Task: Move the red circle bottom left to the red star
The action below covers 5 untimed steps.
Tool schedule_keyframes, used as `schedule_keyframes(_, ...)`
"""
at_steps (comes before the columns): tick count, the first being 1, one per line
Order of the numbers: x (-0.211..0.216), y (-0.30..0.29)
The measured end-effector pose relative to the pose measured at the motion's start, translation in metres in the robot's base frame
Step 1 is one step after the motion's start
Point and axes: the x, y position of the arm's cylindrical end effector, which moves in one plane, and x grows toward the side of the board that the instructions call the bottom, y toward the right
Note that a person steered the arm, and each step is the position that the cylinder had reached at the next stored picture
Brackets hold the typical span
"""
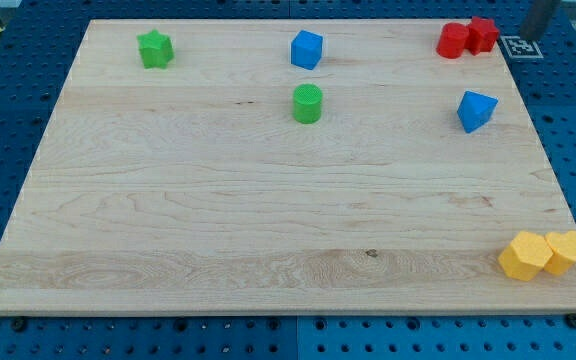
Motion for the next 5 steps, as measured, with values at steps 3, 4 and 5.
schedule_keyframes(3,0.081,-0.111)
schedule_keyframes(4,0.079,-0.133)
schedule_keyframes(5,0.051,-0.145)
